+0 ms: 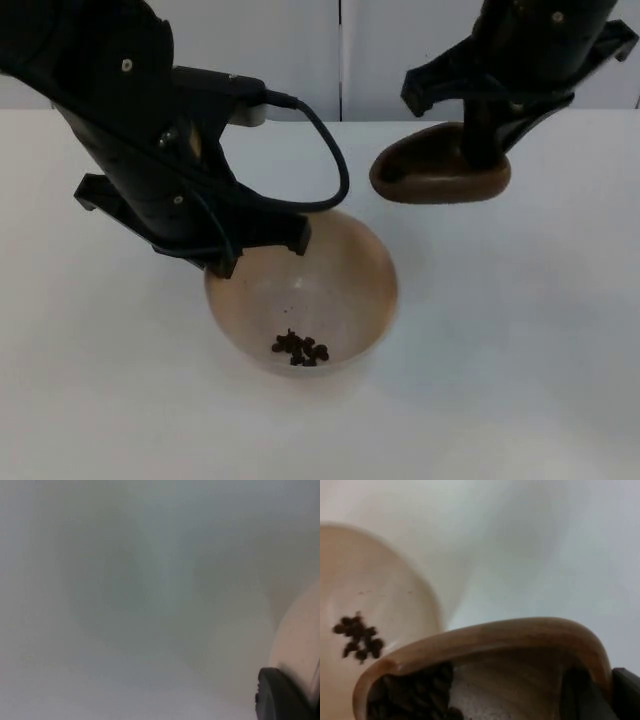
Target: Pick up the bowl with the left hand and pour the coffee beans from the cup into the bowl with the right hand.
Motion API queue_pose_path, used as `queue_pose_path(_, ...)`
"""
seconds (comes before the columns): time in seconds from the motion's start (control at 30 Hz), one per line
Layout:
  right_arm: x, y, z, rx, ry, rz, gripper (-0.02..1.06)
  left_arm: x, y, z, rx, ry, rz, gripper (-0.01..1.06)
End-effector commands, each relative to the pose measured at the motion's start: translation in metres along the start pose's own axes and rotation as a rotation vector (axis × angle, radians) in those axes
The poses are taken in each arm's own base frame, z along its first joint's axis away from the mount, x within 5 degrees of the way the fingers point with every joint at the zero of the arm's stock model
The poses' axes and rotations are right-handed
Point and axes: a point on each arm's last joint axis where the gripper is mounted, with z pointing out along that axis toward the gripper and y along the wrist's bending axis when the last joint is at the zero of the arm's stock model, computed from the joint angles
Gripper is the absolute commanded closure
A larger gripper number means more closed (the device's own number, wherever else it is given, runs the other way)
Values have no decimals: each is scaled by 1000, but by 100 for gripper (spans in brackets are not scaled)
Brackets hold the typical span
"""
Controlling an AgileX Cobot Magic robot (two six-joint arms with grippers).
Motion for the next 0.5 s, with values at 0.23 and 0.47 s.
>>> queue_pose_path(0.23,-3,-38,-3,21,-26,60,105,-1,1,-3,-4,0,-6,105)
queue_pose_path(0.47,17,-68,25,40,-8,122,105,0,1,-4,-7,11,-7,105)
